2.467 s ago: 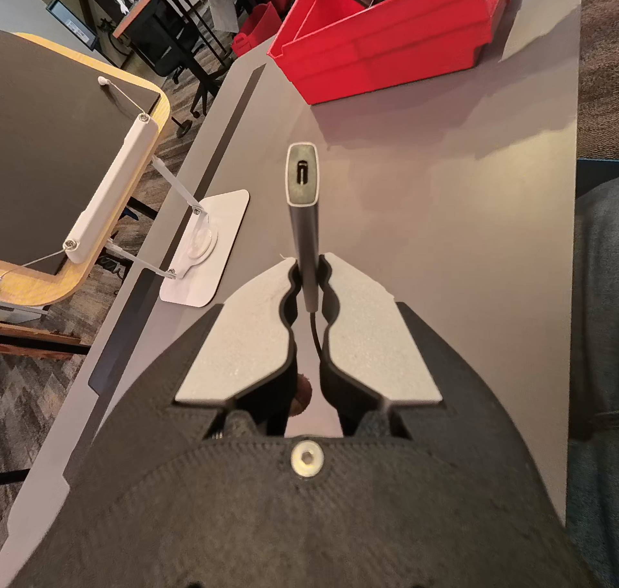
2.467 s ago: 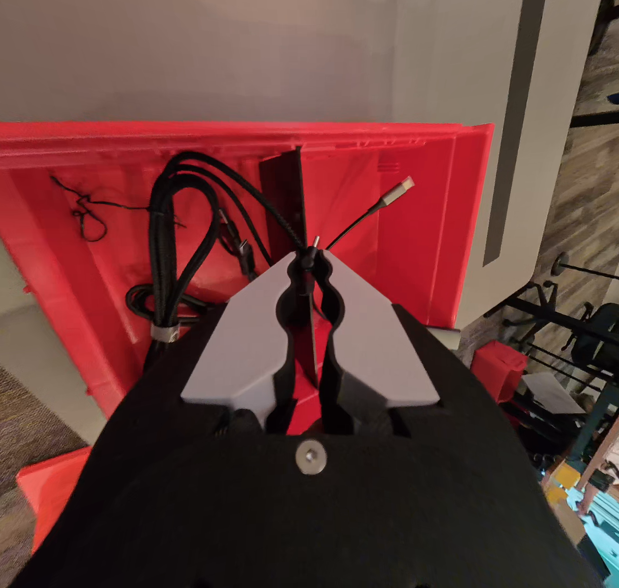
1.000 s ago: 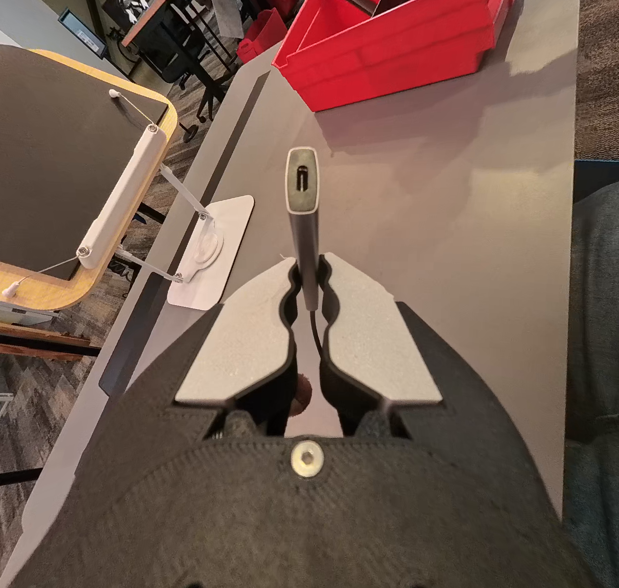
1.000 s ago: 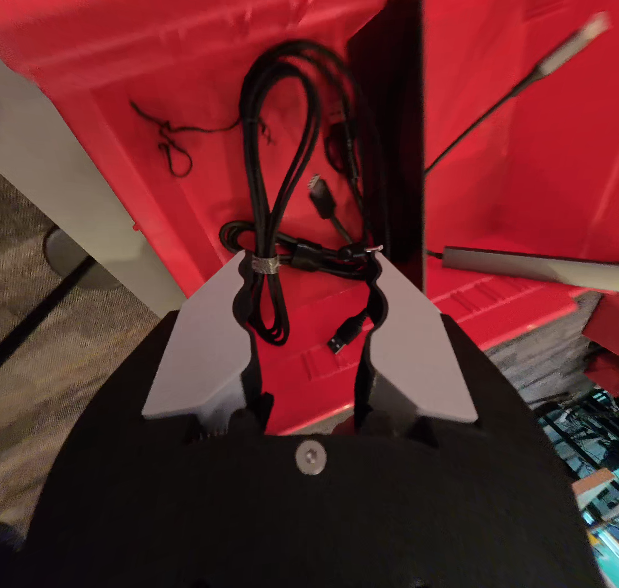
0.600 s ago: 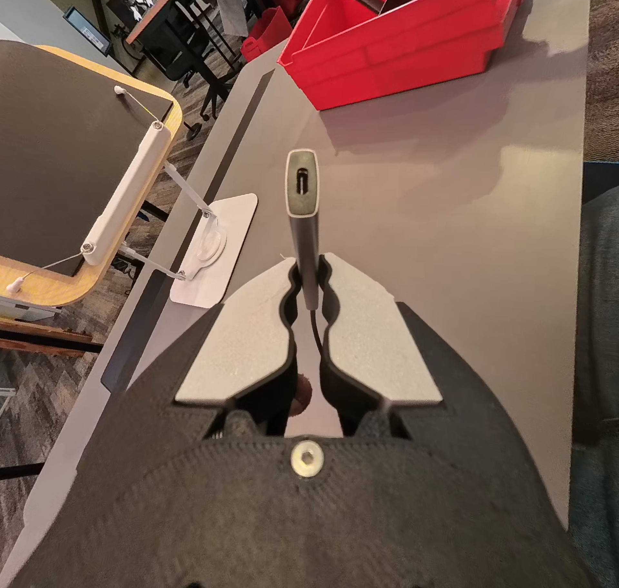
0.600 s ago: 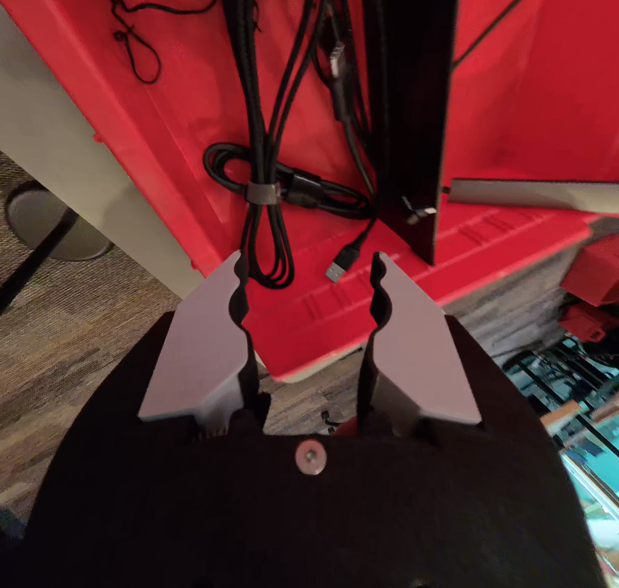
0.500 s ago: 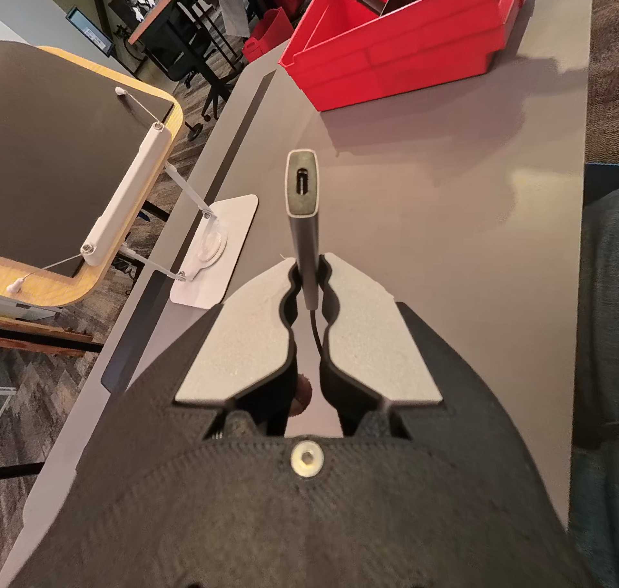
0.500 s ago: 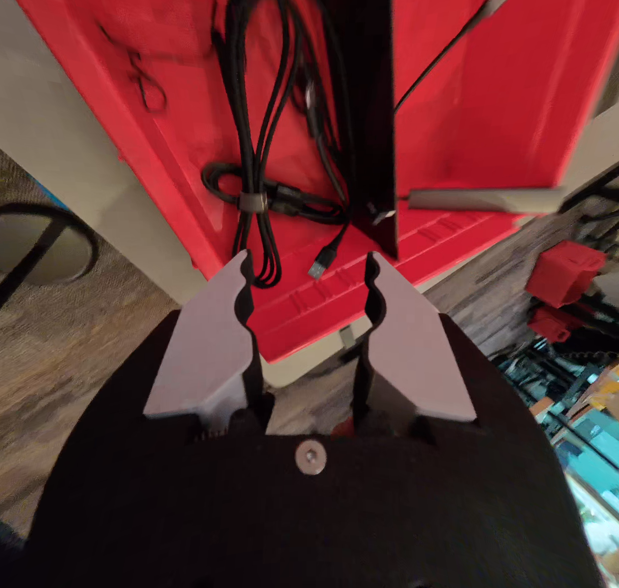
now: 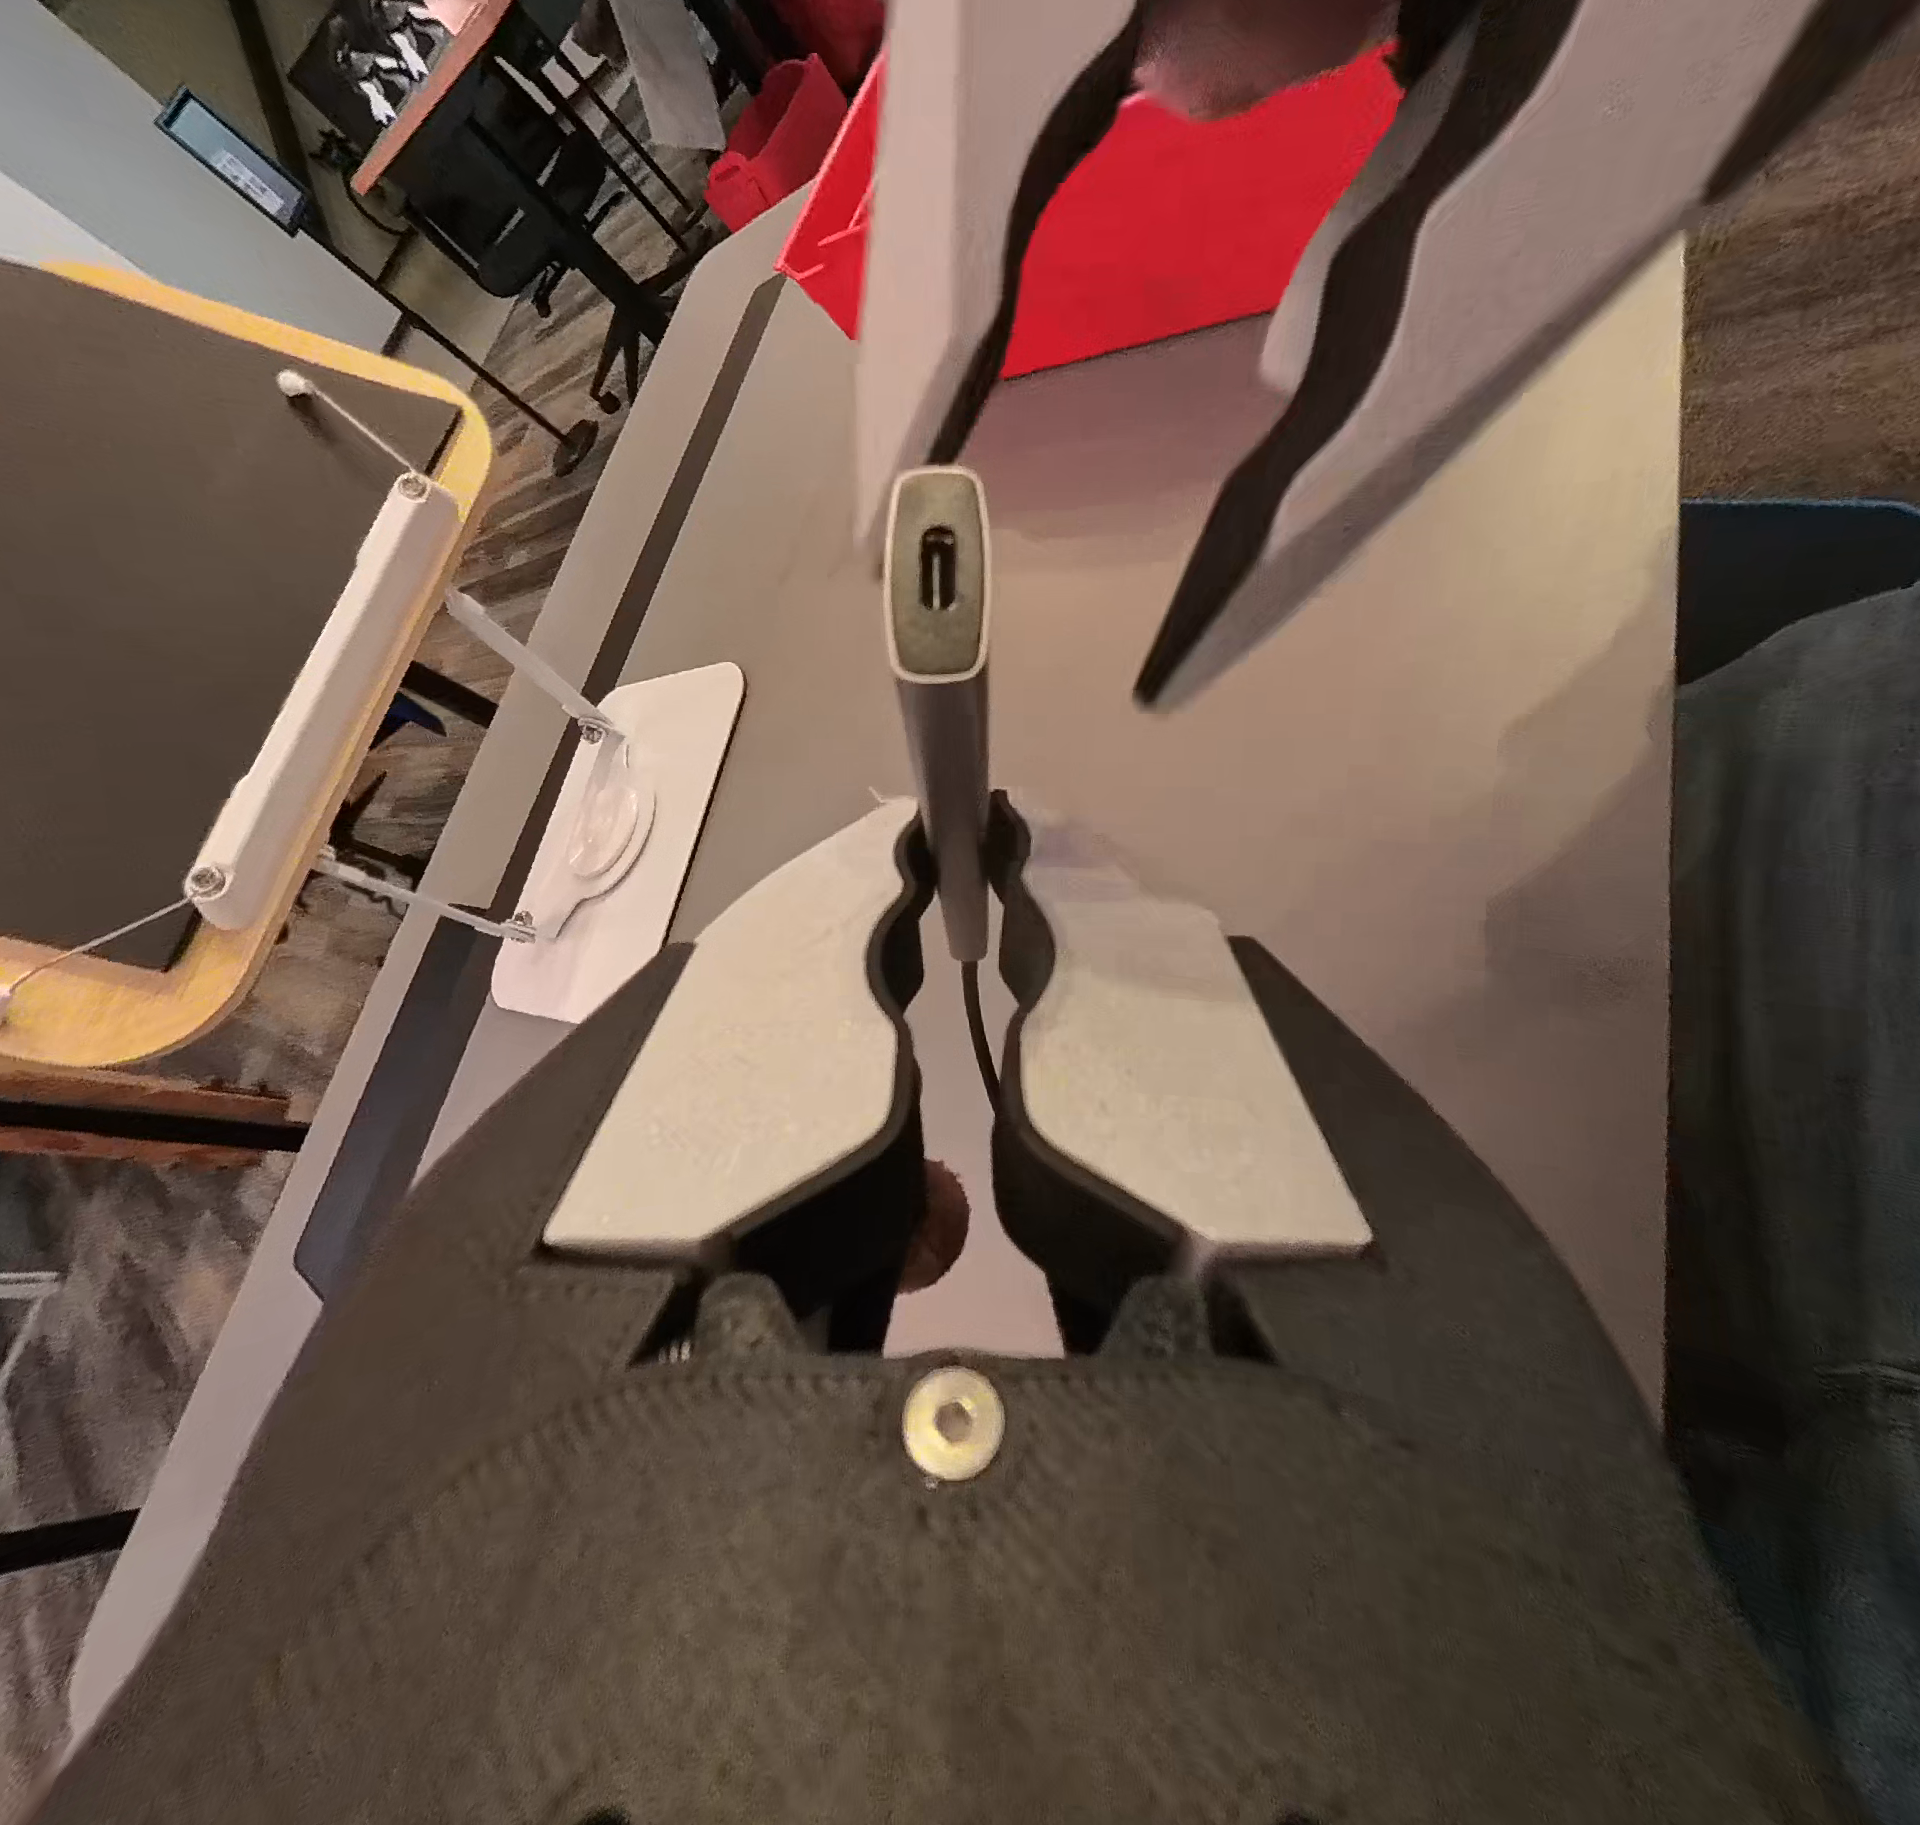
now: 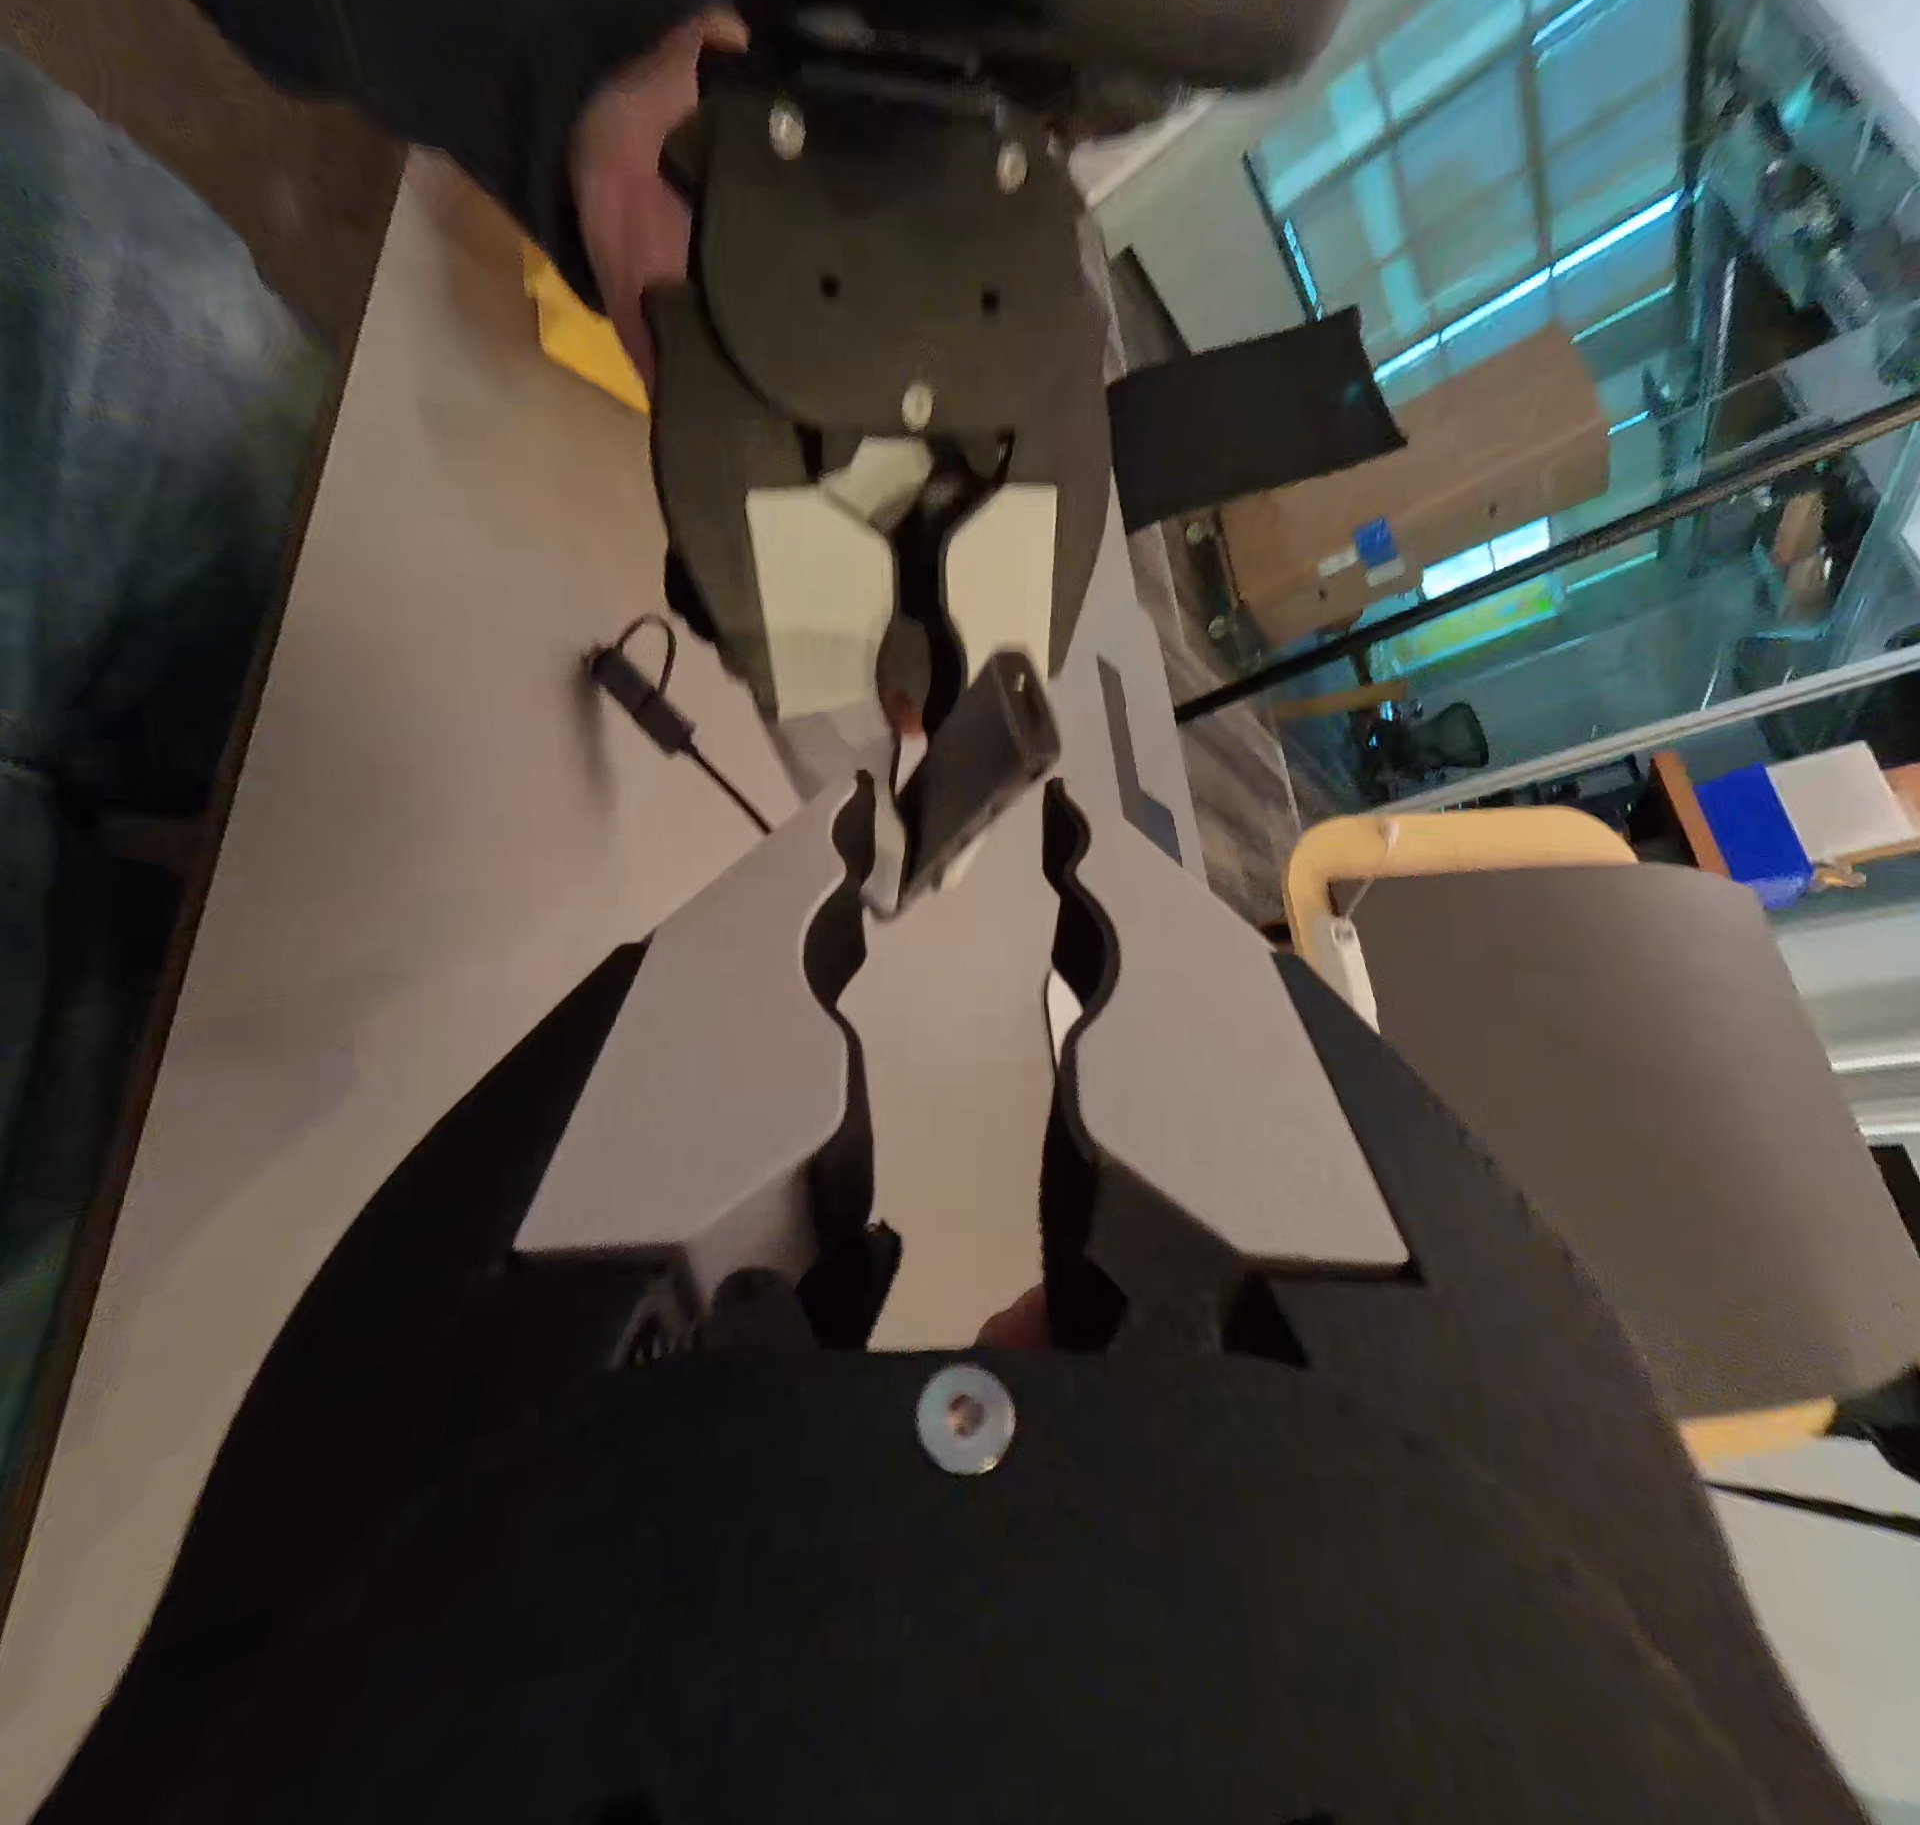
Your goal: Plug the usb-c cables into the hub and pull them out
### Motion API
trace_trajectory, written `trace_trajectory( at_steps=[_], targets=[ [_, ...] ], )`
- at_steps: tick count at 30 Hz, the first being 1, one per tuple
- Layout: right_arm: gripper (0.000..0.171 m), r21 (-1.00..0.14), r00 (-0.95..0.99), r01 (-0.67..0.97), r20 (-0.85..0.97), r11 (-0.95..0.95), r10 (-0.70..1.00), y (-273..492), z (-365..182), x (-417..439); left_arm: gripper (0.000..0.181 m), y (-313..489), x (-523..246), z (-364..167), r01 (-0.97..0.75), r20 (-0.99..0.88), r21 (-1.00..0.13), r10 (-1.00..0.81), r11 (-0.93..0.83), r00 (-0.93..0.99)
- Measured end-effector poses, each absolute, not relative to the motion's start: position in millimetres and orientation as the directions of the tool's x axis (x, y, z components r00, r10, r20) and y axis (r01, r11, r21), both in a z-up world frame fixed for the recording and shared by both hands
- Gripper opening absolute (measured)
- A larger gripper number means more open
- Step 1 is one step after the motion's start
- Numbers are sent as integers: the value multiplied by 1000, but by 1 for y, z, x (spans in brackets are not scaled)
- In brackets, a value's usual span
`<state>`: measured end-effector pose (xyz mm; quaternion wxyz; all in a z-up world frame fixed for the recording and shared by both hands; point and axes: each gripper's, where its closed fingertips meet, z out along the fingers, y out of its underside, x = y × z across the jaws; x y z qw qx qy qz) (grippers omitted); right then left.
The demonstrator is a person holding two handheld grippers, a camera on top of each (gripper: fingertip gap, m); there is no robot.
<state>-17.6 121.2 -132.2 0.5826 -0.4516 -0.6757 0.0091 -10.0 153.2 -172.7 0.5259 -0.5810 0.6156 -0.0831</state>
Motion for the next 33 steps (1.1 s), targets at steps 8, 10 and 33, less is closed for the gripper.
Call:
trace_trajectory(
  at_steps=[8,10,33],
  targets=[
    [6,-592,5,567,697,572,717,120,-147,-38,10,147,-7,-180,-661,-618,-645,-771,384,155],
    [6,-599,14,572,690,561,723,120,-145,-33,11,147,-5,-178,-660,-632,-640,-758,394,162],
    [6,-782,778,577,439,-234,450,258,-73,366,43,186,-42,-147,-679,-673,-665,-643,311,364]
  ],
)
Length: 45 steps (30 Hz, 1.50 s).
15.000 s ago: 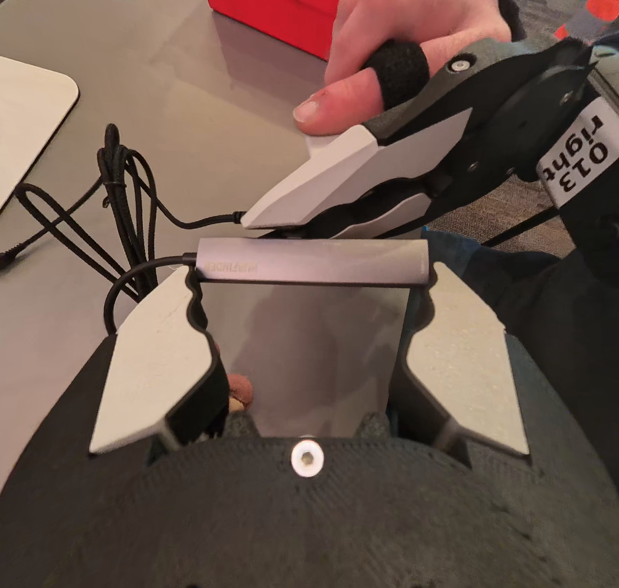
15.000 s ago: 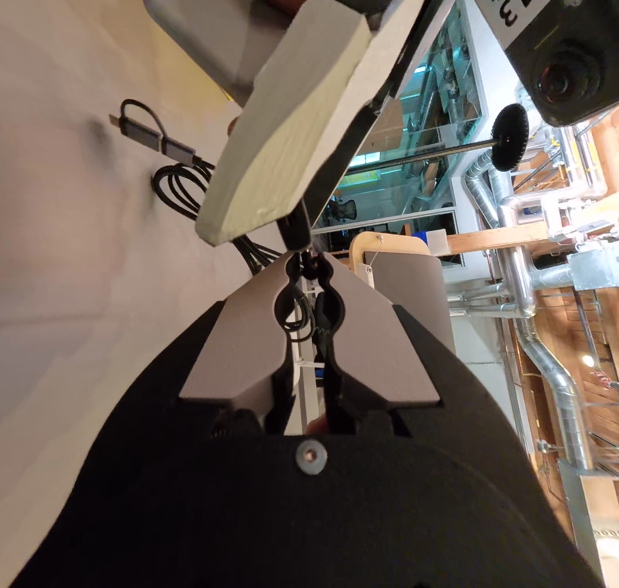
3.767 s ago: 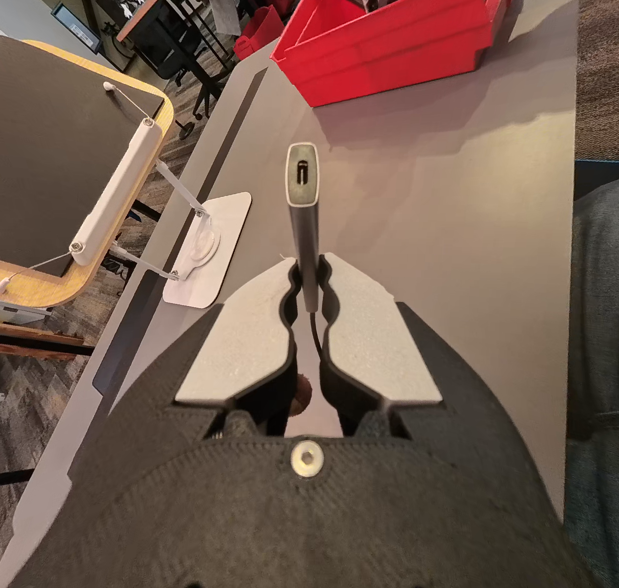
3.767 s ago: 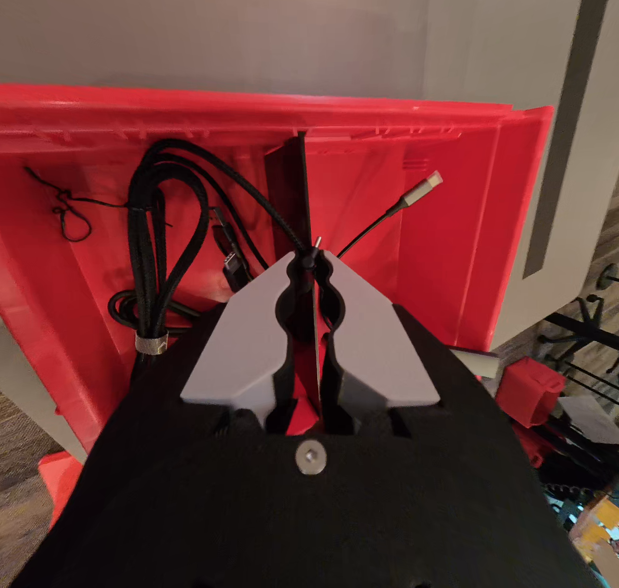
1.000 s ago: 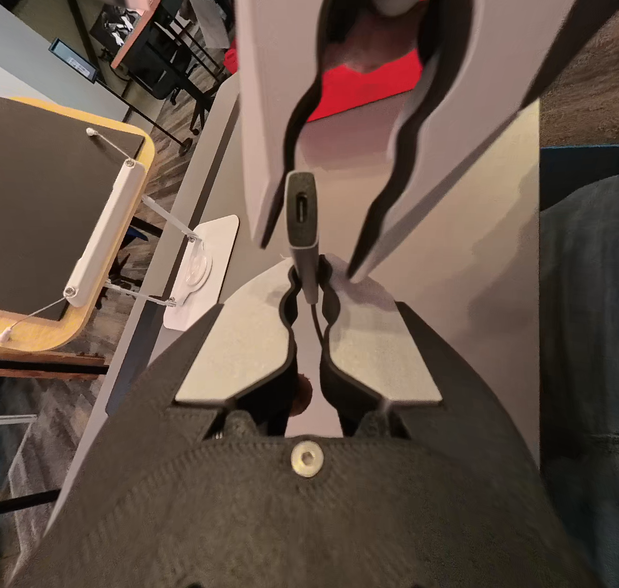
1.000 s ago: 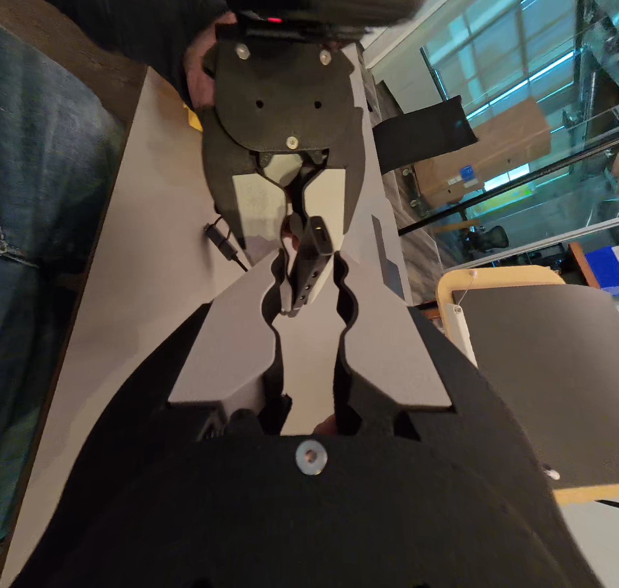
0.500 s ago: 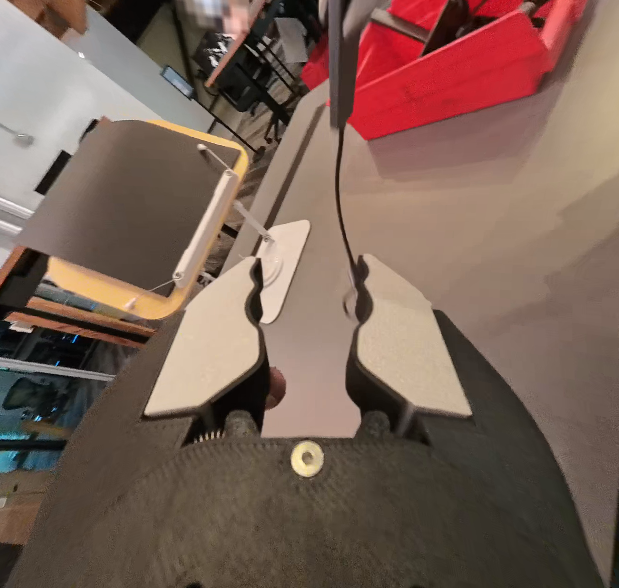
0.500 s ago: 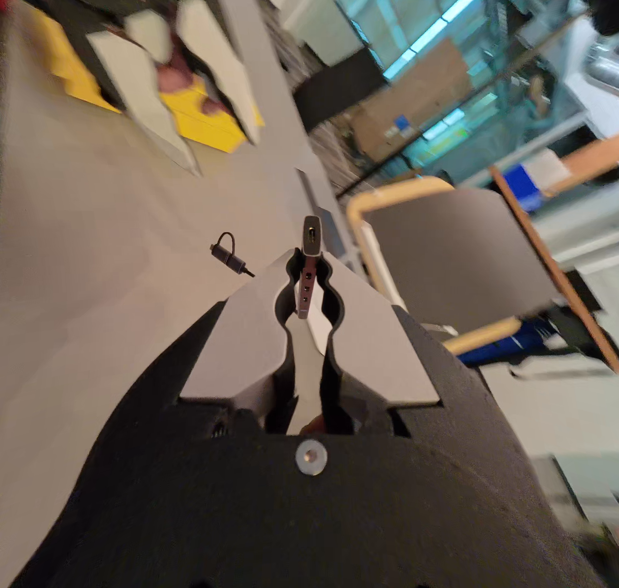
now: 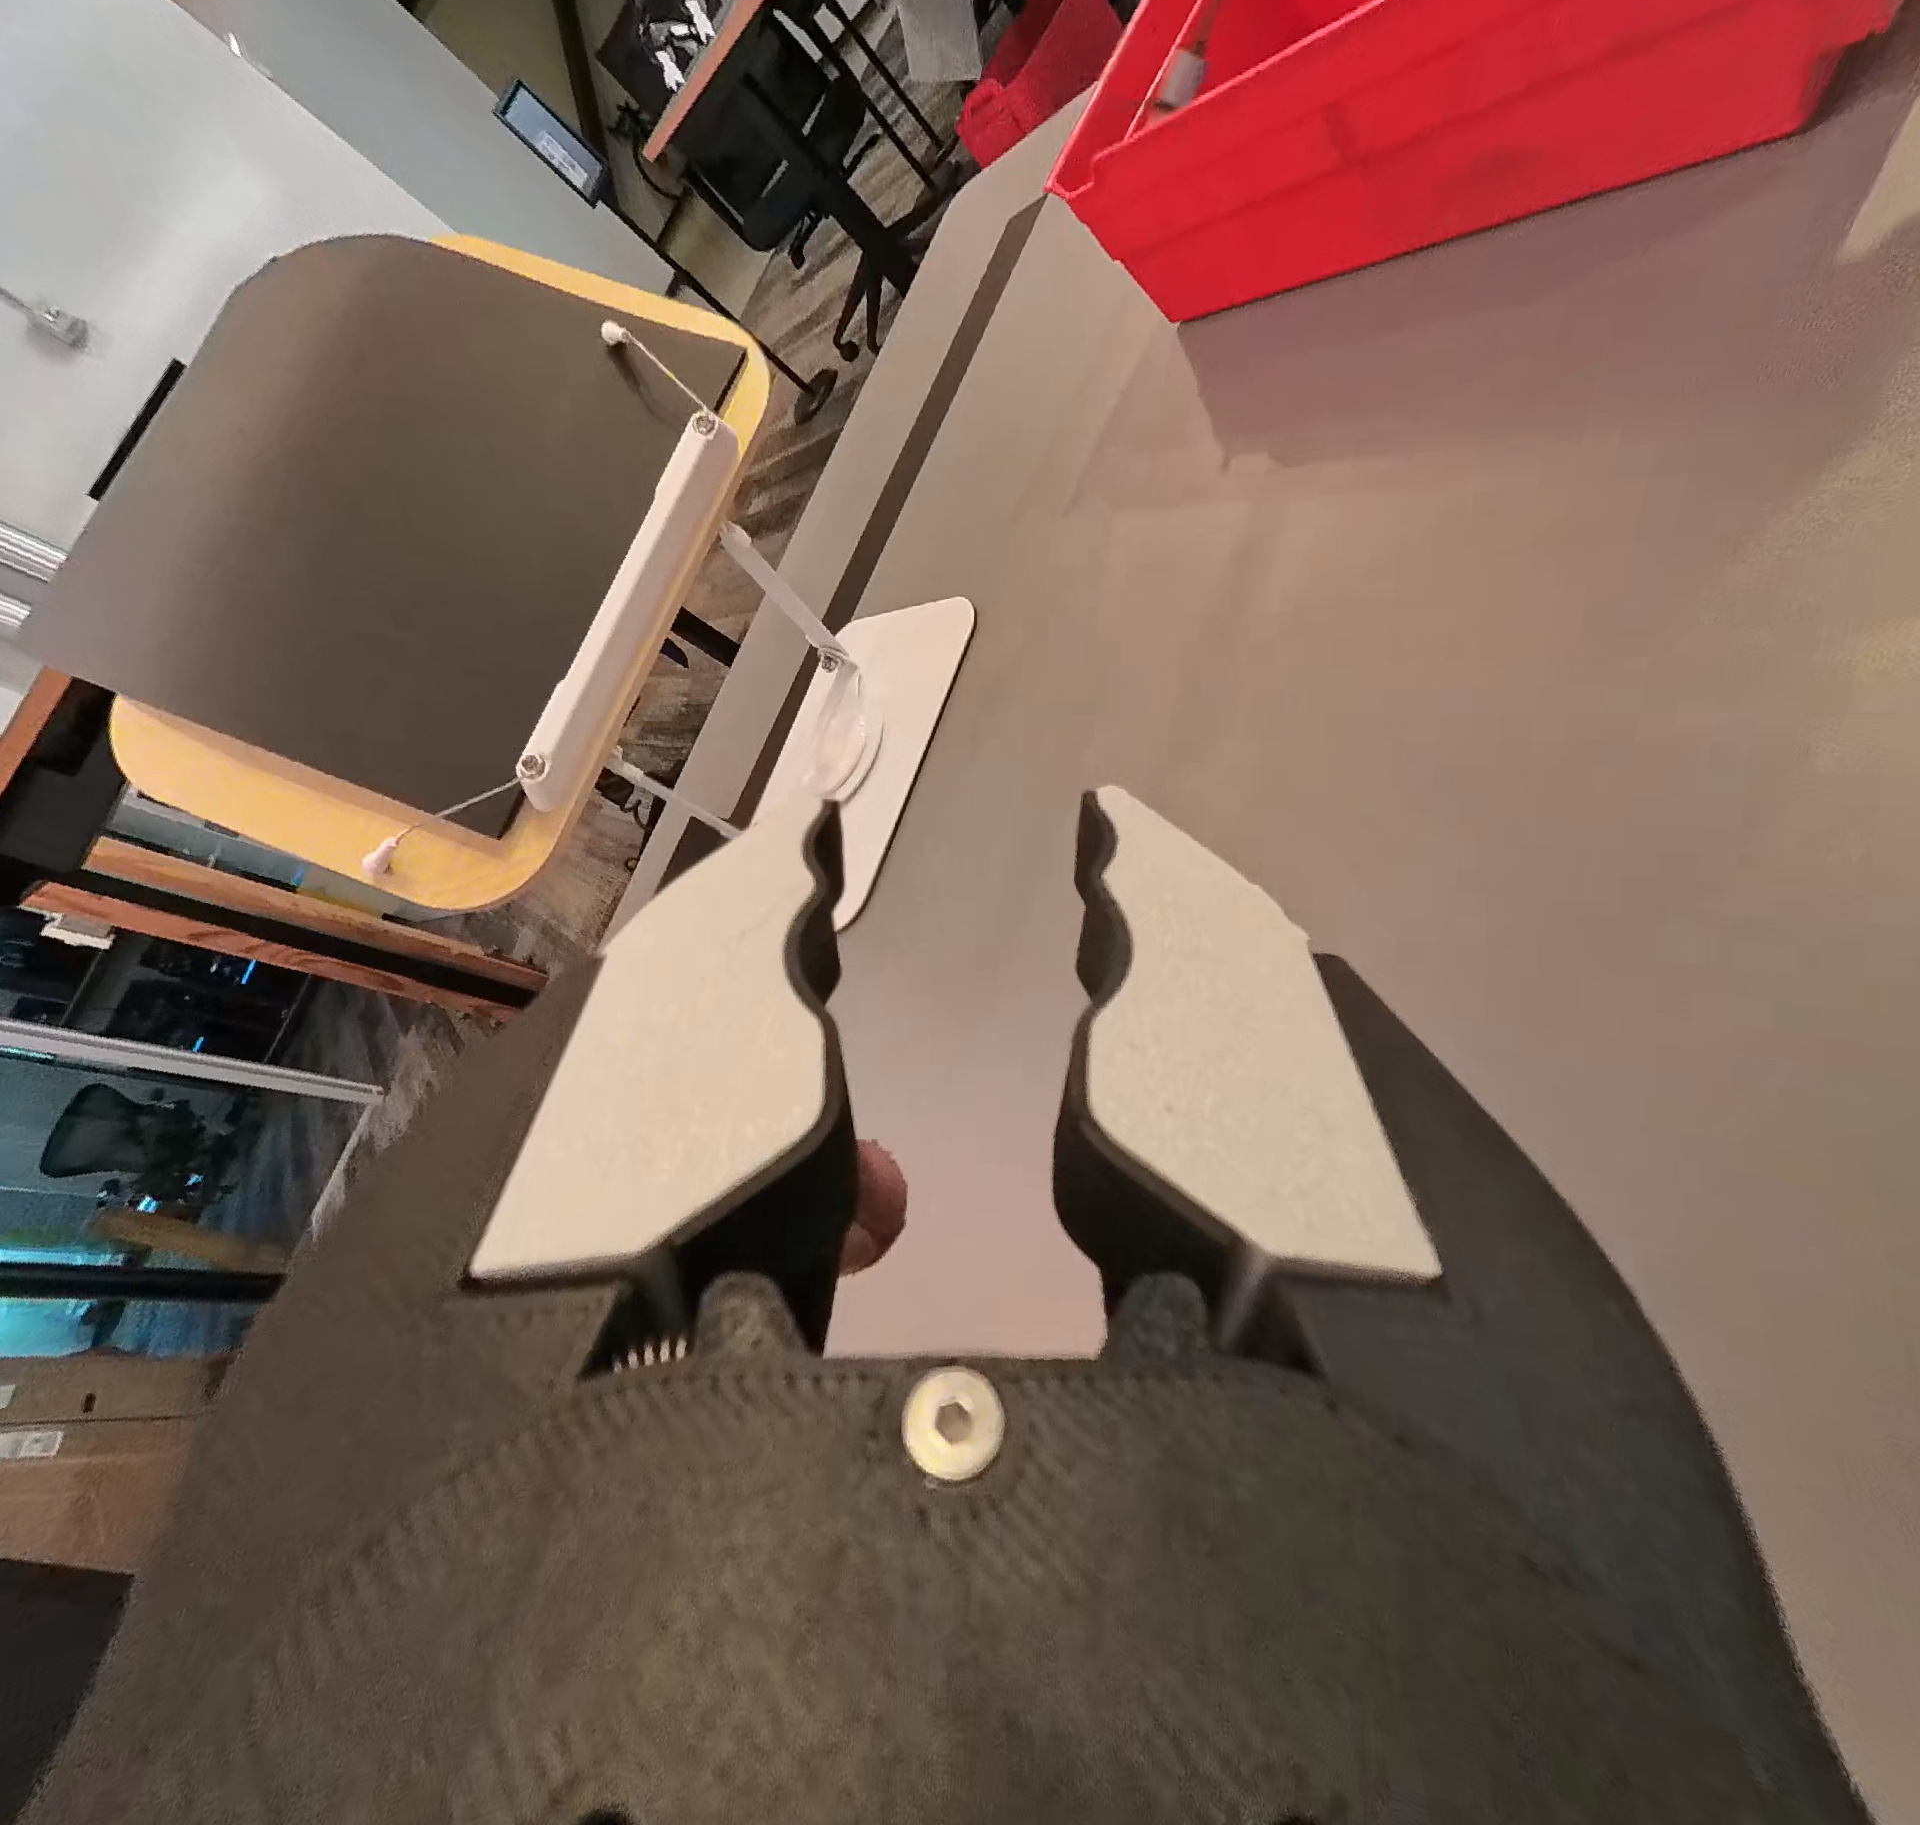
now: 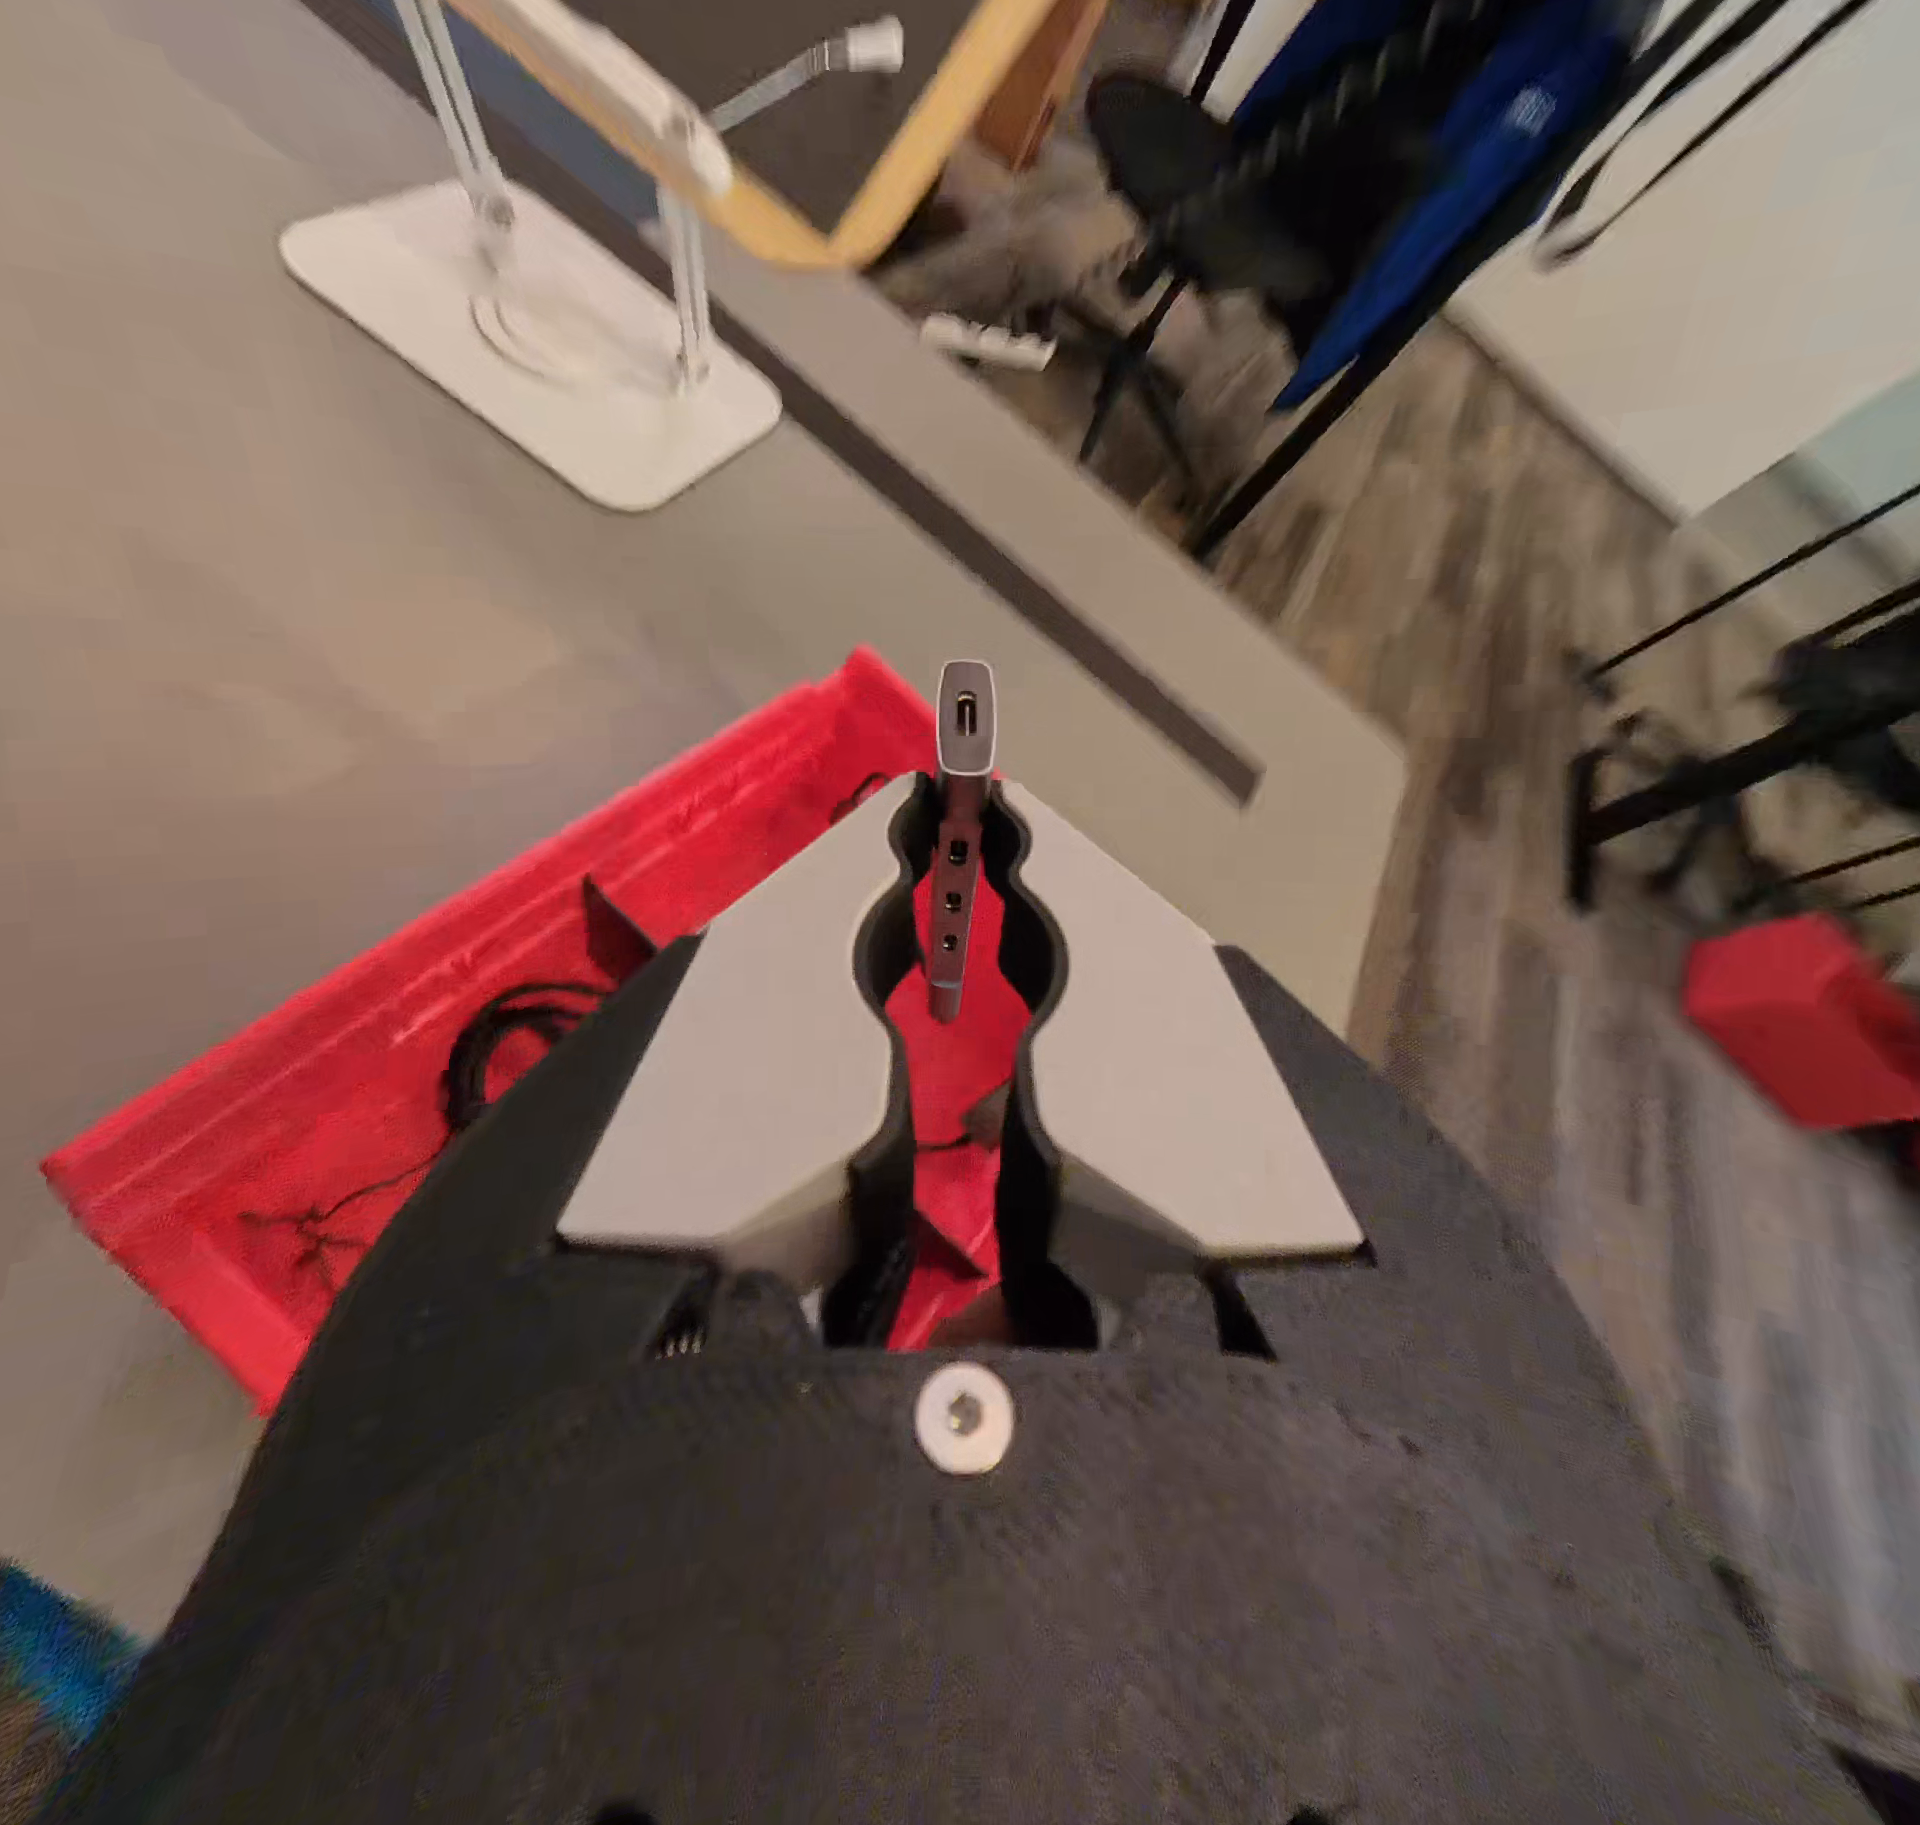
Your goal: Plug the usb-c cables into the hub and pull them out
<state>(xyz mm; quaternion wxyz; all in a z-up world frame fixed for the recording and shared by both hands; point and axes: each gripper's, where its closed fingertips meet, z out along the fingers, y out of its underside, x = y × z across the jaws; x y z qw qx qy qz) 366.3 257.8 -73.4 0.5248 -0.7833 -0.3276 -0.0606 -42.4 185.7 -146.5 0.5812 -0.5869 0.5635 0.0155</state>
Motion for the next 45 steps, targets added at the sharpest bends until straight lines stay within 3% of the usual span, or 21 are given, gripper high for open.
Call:
trace_trajectory(
  at_steps=[6,10,17,25,31,38,43,45],
  targets=[
    [6,-714,848,484,241,-506,472,281,-160,401,42,188,-46,-155,-685,-654,-672,-660,282,370],
    [7,-616,863,491,244,-616,443,303,-204,422,42,187,-45,-160,-694,-650,-666,-669,274,359],
    [47,-361,750,651,445,-668,490,324,-239,444,43,189,-50,-167,-719,-645,-650,-678,246,351],
    [53,-522,754,646,552,-557,356,301,-165,439,46,197,-69,-155,-732,-661,-644,-644,225,384],
    [50,-633,694,719,630,-287,349,259,-95,348,51,198,-107,-135,-729,-669,-664,-567,165,480],
    [48,-686,542,713,672,148,505,224,-55,148,51,166,-187,-115,-727,-679,-683,-425,67,598],
    [55,-791,372,520,550,323,748,189,-50,13,51,129,-266,-114,-755,-715,-655,-292,-42,636],
    [55,-836,312,413,503,362,806,174,-41,-32,50,115,-292,-109,-704,-676,-707,-229,-65,700]
  ],
)
